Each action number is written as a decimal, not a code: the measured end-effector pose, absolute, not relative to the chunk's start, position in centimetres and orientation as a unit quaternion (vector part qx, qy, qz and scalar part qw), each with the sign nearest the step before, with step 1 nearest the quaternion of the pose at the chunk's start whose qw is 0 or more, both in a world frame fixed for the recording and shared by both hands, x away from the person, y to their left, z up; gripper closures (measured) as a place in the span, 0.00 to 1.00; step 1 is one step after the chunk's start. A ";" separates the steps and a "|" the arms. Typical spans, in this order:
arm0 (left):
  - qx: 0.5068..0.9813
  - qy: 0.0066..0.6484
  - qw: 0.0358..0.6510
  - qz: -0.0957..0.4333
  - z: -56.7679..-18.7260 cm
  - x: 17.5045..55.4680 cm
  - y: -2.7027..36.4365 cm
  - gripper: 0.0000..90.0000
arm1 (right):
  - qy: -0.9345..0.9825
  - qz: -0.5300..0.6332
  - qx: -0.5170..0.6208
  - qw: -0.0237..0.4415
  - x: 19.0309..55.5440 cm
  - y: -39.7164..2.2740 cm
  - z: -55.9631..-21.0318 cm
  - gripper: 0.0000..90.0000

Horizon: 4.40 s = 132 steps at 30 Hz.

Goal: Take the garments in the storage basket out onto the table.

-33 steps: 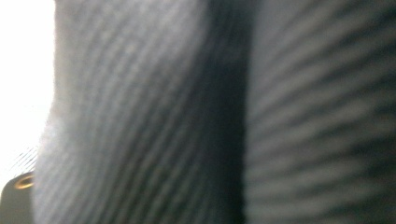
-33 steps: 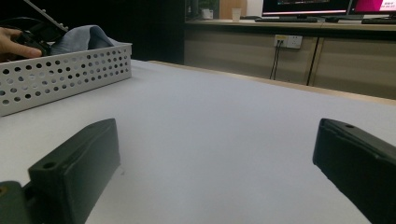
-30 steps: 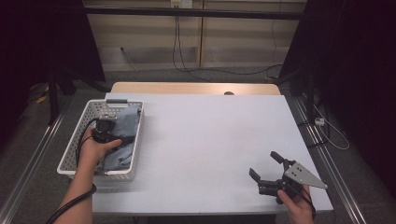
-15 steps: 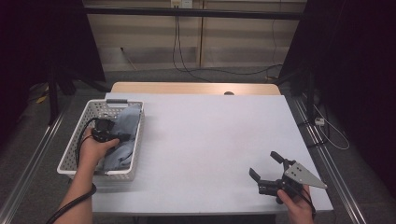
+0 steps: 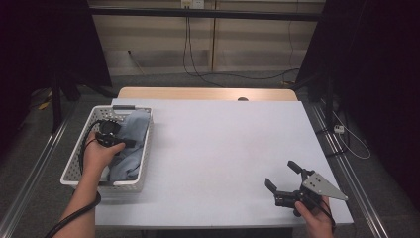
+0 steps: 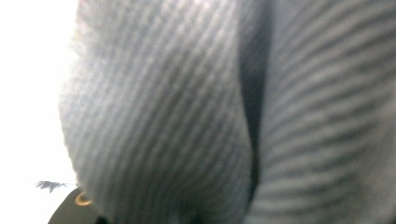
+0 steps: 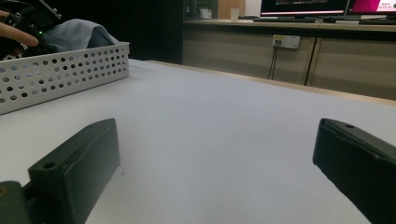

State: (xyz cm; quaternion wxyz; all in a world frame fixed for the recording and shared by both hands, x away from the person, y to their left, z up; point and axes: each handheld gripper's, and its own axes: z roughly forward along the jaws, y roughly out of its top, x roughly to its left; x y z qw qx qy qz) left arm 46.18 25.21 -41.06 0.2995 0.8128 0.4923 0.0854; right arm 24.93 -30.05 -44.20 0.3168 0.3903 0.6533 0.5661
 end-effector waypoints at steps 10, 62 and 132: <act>0.810 0.499 0.303 0.055 -37.8 46.5 25.4 0.79 | 0.654 0.566 0.390 0.317 24.9 -30.1 -44.2 0.00; 0.825 0.474 0.306 0.039 -25.9 47.9 23.5 0.79 | 0.657 0.565 0.385 0.316 24.8 -30.1 -44.1 0.00; 0.874 0.375 0.308 0.000 -22.0 47.5 13.4 0.79 | 0.659 0.566 0.381 0.317 24.7 -30.0 -44.1 0.00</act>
